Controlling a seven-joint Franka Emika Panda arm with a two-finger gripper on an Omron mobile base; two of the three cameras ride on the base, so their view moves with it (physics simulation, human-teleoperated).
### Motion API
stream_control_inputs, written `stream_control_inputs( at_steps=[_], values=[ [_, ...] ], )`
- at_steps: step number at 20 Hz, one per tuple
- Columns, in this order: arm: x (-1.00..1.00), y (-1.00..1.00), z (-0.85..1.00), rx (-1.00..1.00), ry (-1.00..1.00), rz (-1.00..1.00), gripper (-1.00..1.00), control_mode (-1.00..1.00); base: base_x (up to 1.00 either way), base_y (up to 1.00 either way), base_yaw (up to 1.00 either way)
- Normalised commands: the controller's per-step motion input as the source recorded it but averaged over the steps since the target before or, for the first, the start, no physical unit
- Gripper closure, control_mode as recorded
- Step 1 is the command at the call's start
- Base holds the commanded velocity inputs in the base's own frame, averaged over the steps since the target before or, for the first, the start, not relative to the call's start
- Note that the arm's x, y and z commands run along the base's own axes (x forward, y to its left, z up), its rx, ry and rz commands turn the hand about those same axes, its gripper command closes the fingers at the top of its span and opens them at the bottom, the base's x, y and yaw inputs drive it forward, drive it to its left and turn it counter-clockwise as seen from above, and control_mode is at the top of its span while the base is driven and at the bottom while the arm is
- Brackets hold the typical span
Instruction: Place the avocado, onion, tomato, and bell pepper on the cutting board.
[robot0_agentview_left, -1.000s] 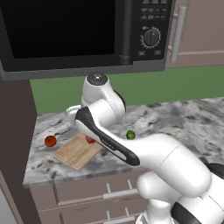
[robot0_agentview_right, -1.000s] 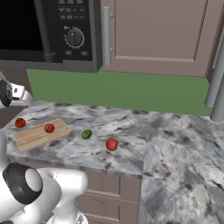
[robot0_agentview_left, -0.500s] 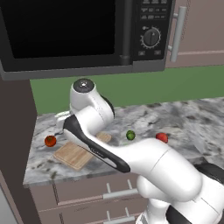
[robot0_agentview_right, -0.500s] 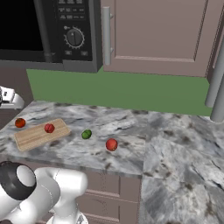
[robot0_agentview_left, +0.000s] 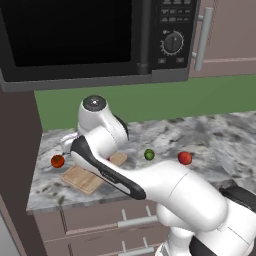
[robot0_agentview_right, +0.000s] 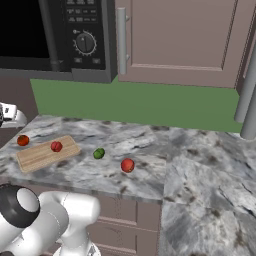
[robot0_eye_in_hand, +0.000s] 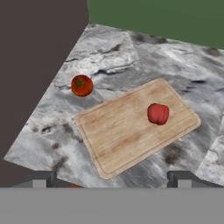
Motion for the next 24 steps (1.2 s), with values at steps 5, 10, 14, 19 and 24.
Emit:
stream_control_inputs(
  at_steps=[5, 10, 14, 19, 24],
  values=[
    [0.04, 0.03, -0.11, 0.00, 0.00, 0.07, -1.00, -1.00, 0.00, 0.00, 0.00],
    [0.19, 0.14, -0.14, 0.00, 0.02, 0.01, -1.00, -1.00, 0.00, 0.00, 0.00],
    [0.31, 0.22, -0.18, 0.00, 0.05, 0.00, -1.00, -1.00, 0.00, 0.00, 0.00],
    [0.24, 0.17, -0.04, 0.00, 0.02, 0.00, -1.00, -1.00, 0.00, 0.00, 0.00],
    [0.17, 0.20, 0.00, 0.00, 0.01, 0.01, -1.00, -1.00, 0.00, 0.00, 0.00]
  ],
)
